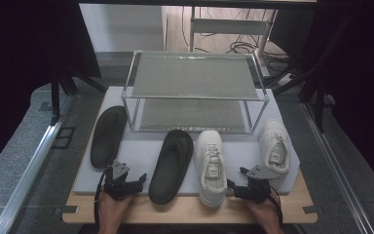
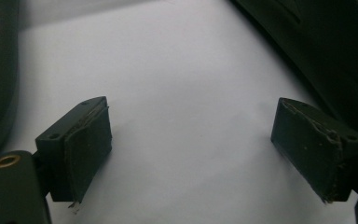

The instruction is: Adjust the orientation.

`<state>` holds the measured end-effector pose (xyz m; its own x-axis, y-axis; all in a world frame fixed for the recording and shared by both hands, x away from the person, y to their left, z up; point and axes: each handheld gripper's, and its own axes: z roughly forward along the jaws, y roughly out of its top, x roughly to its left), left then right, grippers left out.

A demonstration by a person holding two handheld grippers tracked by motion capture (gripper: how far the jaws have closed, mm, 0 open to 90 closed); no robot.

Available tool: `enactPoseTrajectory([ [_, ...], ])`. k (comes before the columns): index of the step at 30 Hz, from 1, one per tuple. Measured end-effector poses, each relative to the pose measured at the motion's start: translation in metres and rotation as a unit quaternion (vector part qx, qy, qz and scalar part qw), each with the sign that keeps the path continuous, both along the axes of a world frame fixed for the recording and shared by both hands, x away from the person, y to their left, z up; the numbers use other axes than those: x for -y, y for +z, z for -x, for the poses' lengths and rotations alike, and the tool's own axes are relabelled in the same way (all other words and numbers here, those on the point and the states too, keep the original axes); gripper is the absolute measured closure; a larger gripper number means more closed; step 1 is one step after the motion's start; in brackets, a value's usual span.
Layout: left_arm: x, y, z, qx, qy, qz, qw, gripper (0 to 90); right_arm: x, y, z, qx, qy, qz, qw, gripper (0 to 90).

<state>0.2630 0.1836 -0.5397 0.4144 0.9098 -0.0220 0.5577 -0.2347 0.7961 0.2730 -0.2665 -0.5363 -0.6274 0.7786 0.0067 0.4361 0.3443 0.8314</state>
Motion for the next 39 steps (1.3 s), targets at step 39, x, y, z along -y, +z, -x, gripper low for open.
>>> enactPoseTrajectory([
  [39,-0.0064,0.0085,-0.0034,-0.001,-0.002,0.013,0.9999,20.1,0.0,0.0,-0.0001,0.0,0.0,0.0,1.0,25.7],
])
